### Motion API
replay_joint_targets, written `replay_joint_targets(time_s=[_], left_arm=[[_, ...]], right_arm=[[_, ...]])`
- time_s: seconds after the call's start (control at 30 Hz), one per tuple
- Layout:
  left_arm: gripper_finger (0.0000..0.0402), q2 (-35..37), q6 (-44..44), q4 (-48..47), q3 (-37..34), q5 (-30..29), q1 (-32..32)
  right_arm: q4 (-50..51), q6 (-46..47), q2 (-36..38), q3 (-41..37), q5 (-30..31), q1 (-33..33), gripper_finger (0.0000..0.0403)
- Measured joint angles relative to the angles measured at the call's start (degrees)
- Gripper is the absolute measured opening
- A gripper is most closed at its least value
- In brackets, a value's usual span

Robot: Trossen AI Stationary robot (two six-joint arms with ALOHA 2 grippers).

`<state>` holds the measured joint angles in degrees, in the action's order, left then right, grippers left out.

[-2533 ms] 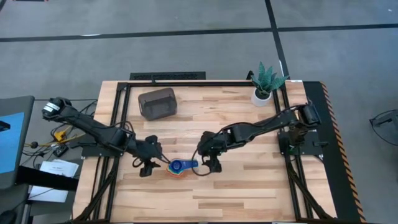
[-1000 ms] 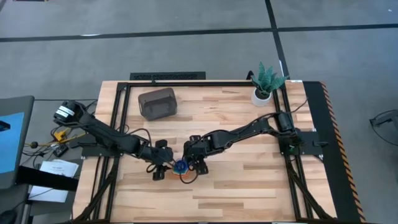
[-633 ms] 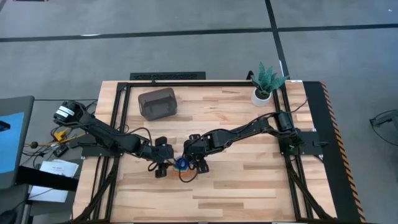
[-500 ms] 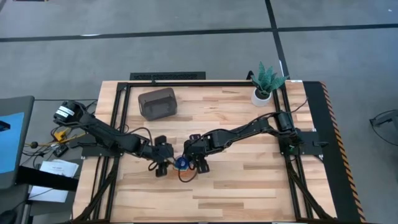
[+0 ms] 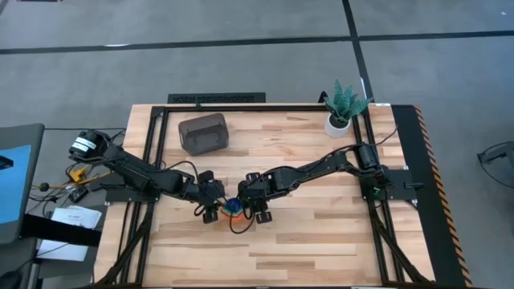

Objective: Nest measuring cups in basket
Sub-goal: Put the colored stacked measuring cups into the black transparent bin

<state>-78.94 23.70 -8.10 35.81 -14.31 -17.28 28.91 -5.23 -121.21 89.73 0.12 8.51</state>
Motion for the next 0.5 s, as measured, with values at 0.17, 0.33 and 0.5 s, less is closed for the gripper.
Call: replay_joint_targets(time_s=[0.17,0.33,0.5], left_arm=[[0.0185,0.0,0.0,0.0,0.0,0.09,0.57],[0.0185,0.0,0.34,-0.18,-0.02,0.02,0.63],[0.0185,0.0,1.39,0.38,-0.02,-0.08,0.63]], right_arm=[[0.0,0.04,0.0,-0.02,0.05,0.0,0.0154],[-0.04,-0.24,0.0,-0.02,2.47,0.0,0.0161],[-0.6,-1.17,0.0,-0.02,4.97,-0.11,0.0137]])
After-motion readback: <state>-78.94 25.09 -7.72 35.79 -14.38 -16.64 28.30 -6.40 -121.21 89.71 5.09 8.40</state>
